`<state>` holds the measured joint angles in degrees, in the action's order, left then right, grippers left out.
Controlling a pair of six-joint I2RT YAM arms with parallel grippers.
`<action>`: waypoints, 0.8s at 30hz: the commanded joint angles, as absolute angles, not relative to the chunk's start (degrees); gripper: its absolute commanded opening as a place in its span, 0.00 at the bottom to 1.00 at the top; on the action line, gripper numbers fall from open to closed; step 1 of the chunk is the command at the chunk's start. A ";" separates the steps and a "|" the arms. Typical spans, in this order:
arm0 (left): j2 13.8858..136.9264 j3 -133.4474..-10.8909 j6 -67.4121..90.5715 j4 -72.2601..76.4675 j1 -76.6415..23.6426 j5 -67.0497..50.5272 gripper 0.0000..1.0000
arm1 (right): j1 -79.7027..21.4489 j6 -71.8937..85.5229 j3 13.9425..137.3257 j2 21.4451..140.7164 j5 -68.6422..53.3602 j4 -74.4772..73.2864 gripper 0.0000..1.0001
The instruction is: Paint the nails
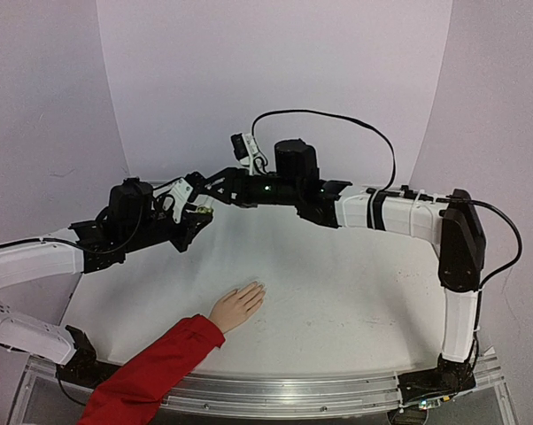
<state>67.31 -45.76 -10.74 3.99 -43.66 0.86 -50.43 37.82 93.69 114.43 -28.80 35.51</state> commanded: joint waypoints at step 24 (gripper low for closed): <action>64.62 -52.66 -3.44 4.95 -41.54 -33.27 0.00 | -49.61 20.77 94.31 110.47 -57.91 37.69 0.06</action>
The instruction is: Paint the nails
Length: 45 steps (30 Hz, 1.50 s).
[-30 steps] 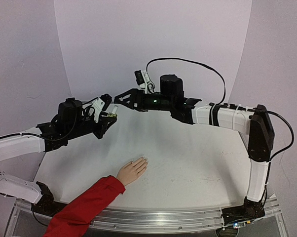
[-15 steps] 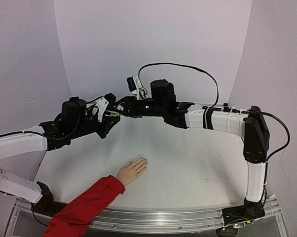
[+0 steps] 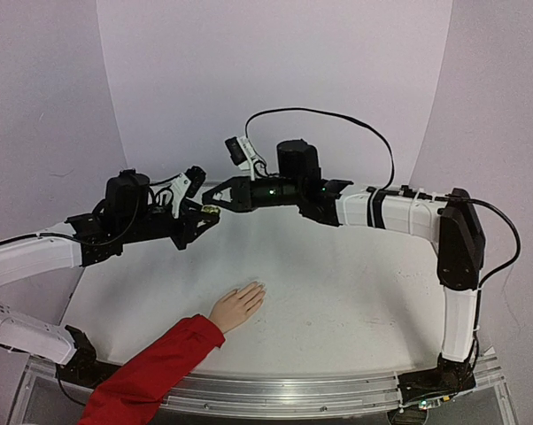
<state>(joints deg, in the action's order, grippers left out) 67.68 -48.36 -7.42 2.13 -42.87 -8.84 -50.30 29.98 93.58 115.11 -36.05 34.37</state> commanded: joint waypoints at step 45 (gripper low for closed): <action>65.30 -49.11 -7.74 5.76 -40.40 0.18 0.00 | -51.36 38.65 102.99 117.57 -27.19 35.14 0.53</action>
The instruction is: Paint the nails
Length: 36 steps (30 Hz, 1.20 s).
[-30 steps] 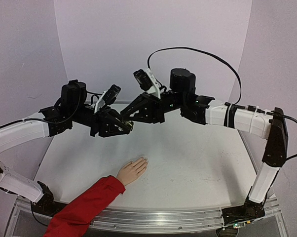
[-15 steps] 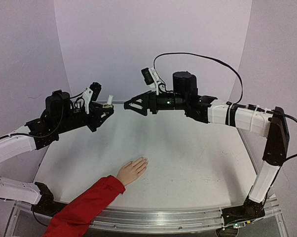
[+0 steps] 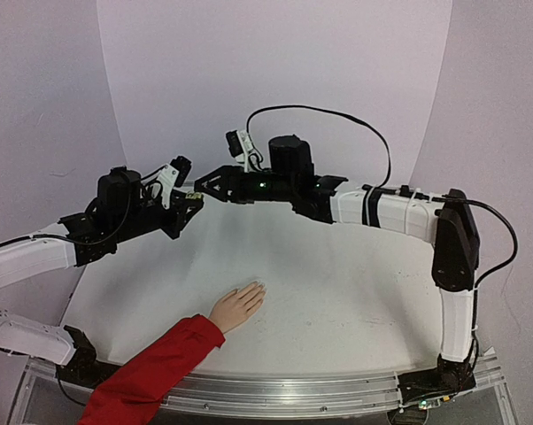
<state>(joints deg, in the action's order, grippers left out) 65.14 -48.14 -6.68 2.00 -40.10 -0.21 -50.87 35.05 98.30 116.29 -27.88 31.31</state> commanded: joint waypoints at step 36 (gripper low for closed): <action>76.49 -60.96 8.57 7.02 -41.12 -67.58 0.00 | -47.39 21.43 83.25 103.17 -85.64 47.46 0.00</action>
